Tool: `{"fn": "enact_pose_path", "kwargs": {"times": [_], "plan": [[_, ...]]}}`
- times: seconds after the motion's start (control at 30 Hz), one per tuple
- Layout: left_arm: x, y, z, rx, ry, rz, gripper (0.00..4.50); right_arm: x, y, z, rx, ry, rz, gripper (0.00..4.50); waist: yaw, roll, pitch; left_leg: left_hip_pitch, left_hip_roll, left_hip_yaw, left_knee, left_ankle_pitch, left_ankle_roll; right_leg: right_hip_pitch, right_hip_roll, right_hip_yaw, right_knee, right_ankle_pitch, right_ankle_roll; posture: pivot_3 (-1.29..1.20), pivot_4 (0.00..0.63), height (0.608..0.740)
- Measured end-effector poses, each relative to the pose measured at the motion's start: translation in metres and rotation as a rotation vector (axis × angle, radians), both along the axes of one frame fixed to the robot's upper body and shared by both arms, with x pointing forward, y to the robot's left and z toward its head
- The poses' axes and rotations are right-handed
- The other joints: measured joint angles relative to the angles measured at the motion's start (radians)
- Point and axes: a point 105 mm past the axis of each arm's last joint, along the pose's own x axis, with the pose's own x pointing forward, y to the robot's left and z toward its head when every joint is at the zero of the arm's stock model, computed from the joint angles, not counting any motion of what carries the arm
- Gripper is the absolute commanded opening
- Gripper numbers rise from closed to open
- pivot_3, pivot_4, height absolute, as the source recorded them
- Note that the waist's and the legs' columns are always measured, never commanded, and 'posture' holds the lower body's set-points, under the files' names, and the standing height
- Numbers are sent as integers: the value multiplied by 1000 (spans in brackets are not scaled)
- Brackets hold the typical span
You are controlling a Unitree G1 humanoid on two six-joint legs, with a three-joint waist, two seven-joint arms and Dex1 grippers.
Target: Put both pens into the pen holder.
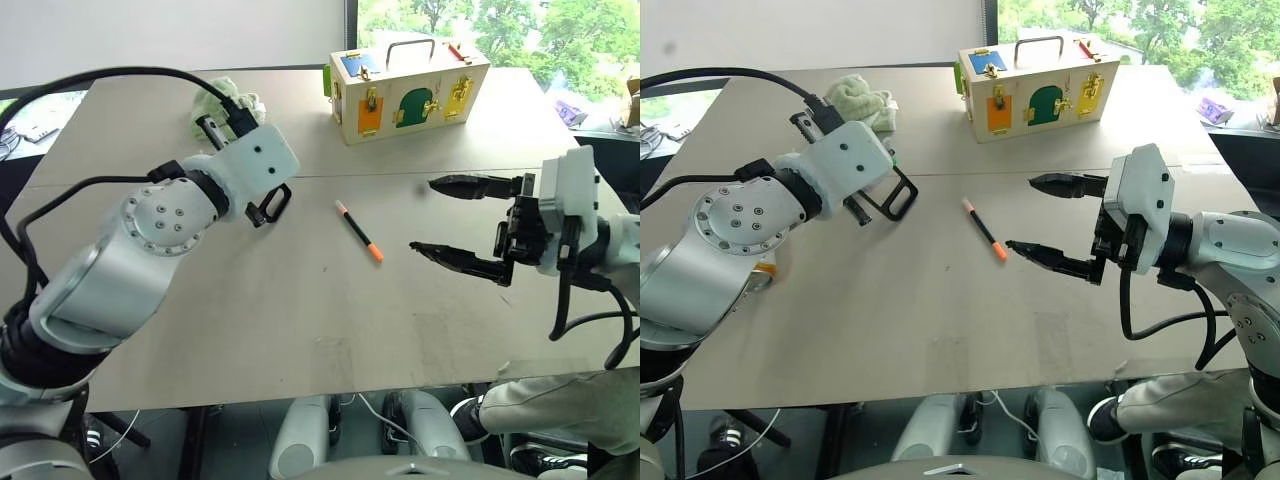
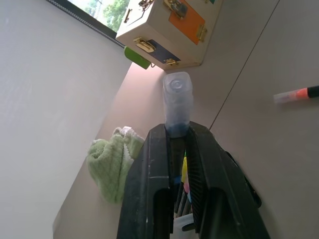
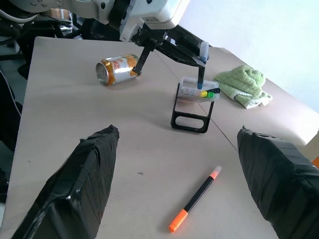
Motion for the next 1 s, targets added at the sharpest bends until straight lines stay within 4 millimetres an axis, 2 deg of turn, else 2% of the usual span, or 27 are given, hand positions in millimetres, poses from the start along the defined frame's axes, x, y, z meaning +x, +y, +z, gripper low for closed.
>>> {"fn": "enact_pose_path", "kwargs": {"times": [0.13, 0.2, 0.23, 0.3, 0.37, 0.47, 0.6, 0.63, 0.73, 0.87, 1.0], "plan": [[6, 15, -18, 4, 50, 56, 0, 1, 0, 0, 3, 1, -7, 4013, -1, 0, 0, 1, 0, 0, 0, 0, 0, 0, 0, 0, 0, 0, 0, 0, 150, 740], [9, 24, -25, -5, 64, 89, 931, 1, -1, 0, 4, 1, -12, 4062, 0, 0, 0, 0, 0, 0, 0, 0, 0, 0, 0, 0, 1, 0, 0, 0, 150, 740], [10, 27, -27, -8, 65, 103, 1230, 1, -1, 0, 5, 1, -15, 4062, 0, 0, 0, 1, 0, 0, 0, 0, 0, 0, 0, 0, 1, 0, 0, 0, 150, 740], [12, 33, -27, -19, 56, 124, 2250, 2, -1, 0, 6, 2, -18, 4062, 0, 0, 0, 0, 0, 0, 1, 0, 0, 0, 0, 0, 1, 0, 0, 0, 150, 740], [12, 29, -23, -65, 33, 100, 3079, 2, -1, -1, 8, 4, -24, 4062, 2, 0, 0, 0, 0, -1, 1, 0, 0, 1, -1, -1, 1, 1, -2, 0, 150, 740], [6, 5, -23, -274, 101, -26, 3079, 3, -1, -2, 7, 4, -35, 4062, 6, 0, 0, 0, 0, -2, 3, 0, 0, 1, -1, -2, 1, 2, -3, 0, 150, 740], [-3, -29, -27, -667, 367, -164, 3079, 8, 1, -10, -17, 30, -62, 4062, 5, -1, 0, -1, 0, -6, 8, 0, 0, 4, 0, -5, 3, 0, 0, 0, 150, 740], [-4, -32, -27, -740, 447, -151, 3079, 9, 2, -13, -27, 46, -67, 4062, 4, -1, 0, 0, 0, -6, 9, 0, 0, 5, 0, -5, 4, 0, 0, 0, 150, 740], [2, -35, -33, -832, 541, -62, 3079, 11, 2, -16, -34, 64, -78, 4062, 1, -1, 0, 2, 0, -7, 12, 0, 0, 7, 0, -6, 6, 0, 1, 0, 150, 740], [29, -45, -58, -875, 630, 169, 3079, 13, 0, -19, -33, 84, -95, 4062, 6, -1, 0, 2, 0, -8, 14, 0, 1, 8, 0, -6, 9, 0, 1, 0, 150, 740], [54, -72, -82, -948, 764, 337, 3079, 9, -11, -26, -78, 111, -120, 4062, 25, -2, 0, 1, 0, -9, 15, -1, 2, 8, -1, -7, 8, 0, 1, 0, 150, 740]]}}
